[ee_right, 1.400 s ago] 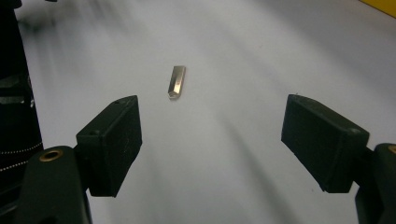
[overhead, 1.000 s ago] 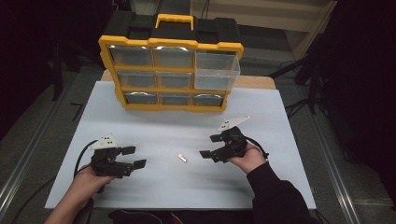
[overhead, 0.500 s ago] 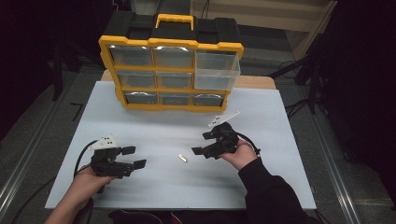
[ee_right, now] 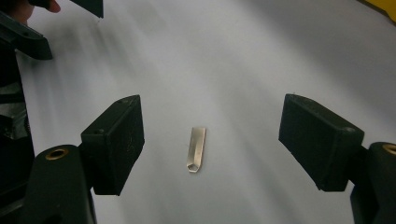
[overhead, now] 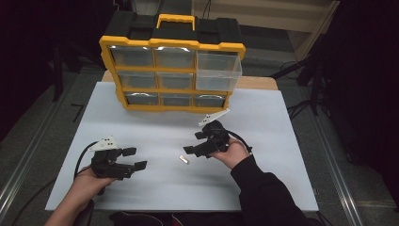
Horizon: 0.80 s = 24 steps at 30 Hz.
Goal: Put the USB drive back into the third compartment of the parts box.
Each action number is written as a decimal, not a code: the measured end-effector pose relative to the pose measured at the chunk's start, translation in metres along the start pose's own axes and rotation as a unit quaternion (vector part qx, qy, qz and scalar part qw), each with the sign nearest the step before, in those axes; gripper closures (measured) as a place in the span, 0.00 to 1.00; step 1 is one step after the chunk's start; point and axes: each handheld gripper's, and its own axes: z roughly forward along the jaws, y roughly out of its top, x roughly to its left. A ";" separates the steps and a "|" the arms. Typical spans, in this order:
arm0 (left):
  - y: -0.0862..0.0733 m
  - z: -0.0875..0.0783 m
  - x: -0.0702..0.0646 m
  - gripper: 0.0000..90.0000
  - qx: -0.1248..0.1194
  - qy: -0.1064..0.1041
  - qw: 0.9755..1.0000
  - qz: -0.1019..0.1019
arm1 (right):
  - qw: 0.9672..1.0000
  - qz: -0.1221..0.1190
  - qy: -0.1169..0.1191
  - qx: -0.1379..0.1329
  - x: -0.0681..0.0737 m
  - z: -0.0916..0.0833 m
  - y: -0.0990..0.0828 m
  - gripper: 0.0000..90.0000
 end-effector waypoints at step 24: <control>0.000 0.000 0.000 0.28 0.000 0.000 1.000 0.000 | 1.000 -0.009 -0.008 0.018 0.008 0.026 0.011 0.22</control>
